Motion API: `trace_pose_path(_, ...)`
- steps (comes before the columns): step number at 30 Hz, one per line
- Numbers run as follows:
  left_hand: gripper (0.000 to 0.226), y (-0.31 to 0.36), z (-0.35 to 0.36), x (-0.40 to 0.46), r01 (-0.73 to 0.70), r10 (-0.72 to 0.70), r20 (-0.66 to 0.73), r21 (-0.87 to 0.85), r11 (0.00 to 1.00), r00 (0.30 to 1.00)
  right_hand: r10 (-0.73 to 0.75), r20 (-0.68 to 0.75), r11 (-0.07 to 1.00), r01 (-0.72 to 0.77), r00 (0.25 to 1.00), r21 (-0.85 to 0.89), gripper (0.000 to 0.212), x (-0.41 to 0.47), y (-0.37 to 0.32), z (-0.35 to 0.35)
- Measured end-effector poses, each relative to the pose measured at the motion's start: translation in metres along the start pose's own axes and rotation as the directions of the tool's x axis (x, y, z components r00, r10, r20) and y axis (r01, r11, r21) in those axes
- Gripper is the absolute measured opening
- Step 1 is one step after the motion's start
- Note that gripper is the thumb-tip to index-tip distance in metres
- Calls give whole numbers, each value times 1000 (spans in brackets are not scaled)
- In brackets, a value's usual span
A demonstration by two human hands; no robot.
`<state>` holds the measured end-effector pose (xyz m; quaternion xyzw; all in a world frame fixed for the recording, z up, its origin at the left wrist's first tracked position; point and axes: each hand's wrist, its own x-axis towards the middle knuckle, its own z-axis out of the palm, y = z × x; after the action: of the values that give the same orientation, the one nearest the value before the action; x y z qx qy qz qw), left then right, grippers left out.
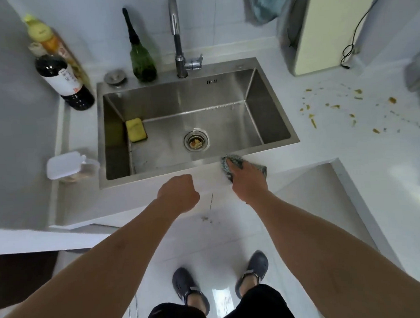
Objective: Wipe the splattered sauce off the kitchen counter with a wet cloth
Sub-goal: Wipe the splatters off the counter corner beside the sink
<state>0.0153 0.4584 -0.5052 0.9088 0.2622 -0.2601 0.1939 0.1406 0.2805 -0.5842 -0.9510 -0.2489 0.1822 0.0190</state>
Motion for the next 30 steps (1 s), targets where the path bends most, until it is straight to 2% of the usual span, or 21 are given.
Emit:
trace_pose_path(7, 57, 89, 8, 24, -43, 43, 16, -7, 999, 999, 98, -14, 995, -97, 995, 39, 66, 23, 147, -26)
trace_pose_path(13, 60, 177, 18, 44, -75, 77, 33, -38, 996, 997, -8, 2, 999, 8, 1000, 44, 63, 42, 218, -41)
trace_pose_path(16, 63, 207, 27, 48, -100, 101, 60, -18, 995, 993, -10, 10, 998, 9, 1000, 64, 64, 47, 245, -45)
trace_pose_path(19, 62, 230, 30, 51, -104, 102, 70, 24, 994, 992, 81, 27, 992, -83, 996, 95, 66, 50, 276, -51)
trace_pose_path(26, 73, 311, 28, 62, -309, 289, 172, 104, 945, 942, 332, 23, 932, -331, 943, 149, 69, 42, 368, -70)
trace_pose_path(30, 58, 358, 29, 81, -406, 373, 185, 196, 893, 909, 500, 50, 834, -497, 864, 241, 67, 13, 416, -69)
